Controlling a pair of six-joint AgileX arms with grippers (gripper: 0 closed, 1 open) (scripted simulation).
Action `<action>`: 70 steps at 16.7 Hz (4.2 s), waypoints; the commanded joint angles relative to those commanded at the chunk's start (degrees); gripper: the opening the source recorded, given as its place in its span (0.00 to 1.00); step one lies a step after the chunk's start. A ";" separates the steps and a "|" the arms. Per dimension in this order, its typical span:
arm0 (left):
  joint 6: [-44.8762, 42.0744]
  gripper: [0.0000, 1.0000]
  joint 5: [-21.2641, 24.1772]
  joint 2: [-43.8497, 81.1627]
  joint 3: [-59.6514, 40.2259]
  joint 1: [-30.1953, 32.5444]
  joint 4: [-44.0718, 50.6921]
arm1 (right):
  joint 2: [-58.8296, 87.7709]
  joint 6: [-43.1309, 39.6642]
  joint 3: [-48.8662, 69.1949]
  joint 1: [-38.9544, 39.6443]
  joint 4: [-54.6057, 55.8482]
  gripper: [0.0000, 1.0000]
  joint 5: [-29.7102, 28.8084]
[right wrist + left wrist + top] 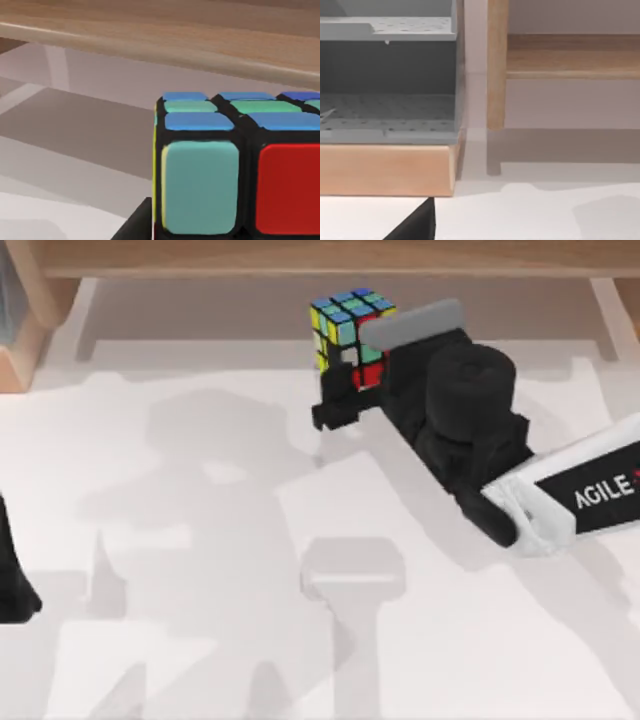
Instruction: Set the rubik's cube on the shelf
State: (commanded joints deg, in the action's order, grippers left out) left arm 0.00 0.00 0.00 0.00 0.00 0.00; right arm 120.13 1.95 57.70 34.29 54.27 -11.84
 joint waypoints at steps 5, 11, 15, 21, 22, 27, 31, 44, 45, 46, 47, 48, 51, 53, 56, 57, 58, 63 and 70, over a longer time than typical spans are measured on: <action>0.00 1.00 0.00 0.00 0.00 0.00 0.00 | -0.79 -4.78 -4.04 -1.94 17.22 0.00 -11.90; 0.00 1.00 0.00 0.00 0.00 0.00 0.00 | -0.26 -7.77 -5.32 -5.01 25.91 0.00 -19.04; 0.00 1.00 0.00 0.00 0.00 0.00 0.00 | -0.26 -7.77 -5.32 -5.01 25.91 0.00 -19.04; 0.00 1.00 0.00 0.00 0.00 0.00 0.00 | 2.13 -8.17 0.36 -5.45 24.16 0.00 -16.86; 0.00 1.00 0.00 0.00 0.00 0.00 0.00 | 3.01 -8.21 2.45 -5.89 23.37 0.00 -16.24; 0.00 1.00 0.00 0.00 0.00 0.00 0.00 | 7.77 -7.57 14.07 -9.16 17.53 0.00 -13.94; 0.00 1.00 0.00 0.00 0.00 0.00 0.00 | 10.68 -6.57 19.79 -11.12 11.95 0.00 -13.10; 0.00 1.00 0.00 0.00 0.00 0.00 0.00 | 11.13 -6.40 20.39 -11.35 11.06 0.60 -12.98; 0.00 1.00 0.00 0.00 0.00 0.00 0.00 | 11.13 -6.40 20.39 -11.35 11.06 0.68 -12.98; 0.00 1.00 0.00 0.00 0.00 0.00 0.00 | 11.13 -6.40 20.39 -11.35 11.06 0.75 -12.98; 0.00 1.00 0.00 0.00 0.00 0.00 0.00 | 11.13 -6.40 20.39 -11.35 11.06 0.83 -12.98; 0.00 1.00 0.00 0.00 0.00 0.00 0.00 | 11.13 -6.40 20.39 -11.35 11.06 0.90 -12.98; 0.00 1.00 0.00 0.00 0.00 0.00 0.00 | 11.13 -6.40 20.39 -11.35 11.06 1.00 -12.98; 0.00 1.00 0.00 0.00 0.00 0.00 0.00 | 11.13 -6.40 20.39 -11.35 11.06 1.00 -12.98; 0.00 1.00 0.00 0.00 0.00 0.00 0.00 | 11.13 -6.40 20.39 -11.35 11.06 1.00 -12.98; 0.00 1.00 0.00 0.00 0.00 0.00 0.00 | 11.13 -6.40 20.39 -11.35 11.06 1.00 -12.98; 0.00 1.00 0.00 0.00 0.00 0.00 0.00 | 11.11 -6.40 20.35 -11.17 11.07 1.00 -12.98; 0.00 1.00 0.00 0.00 0.00 0.00 0.00 | 9.18 -9.34 16.00 -12.61 13.42 1.00 -7.24; 0.00 1.00 0.00 0.00 0.00 0.00 0.00 | -0.09 -25.38 -8.54 -22.95 21.28 1.00 24.60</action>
State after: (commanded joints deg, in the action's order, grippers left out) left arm 0.00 0.00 0.00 0.00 0.00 0.00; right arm 120.03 -23.43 49.15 11.34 75.55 12.76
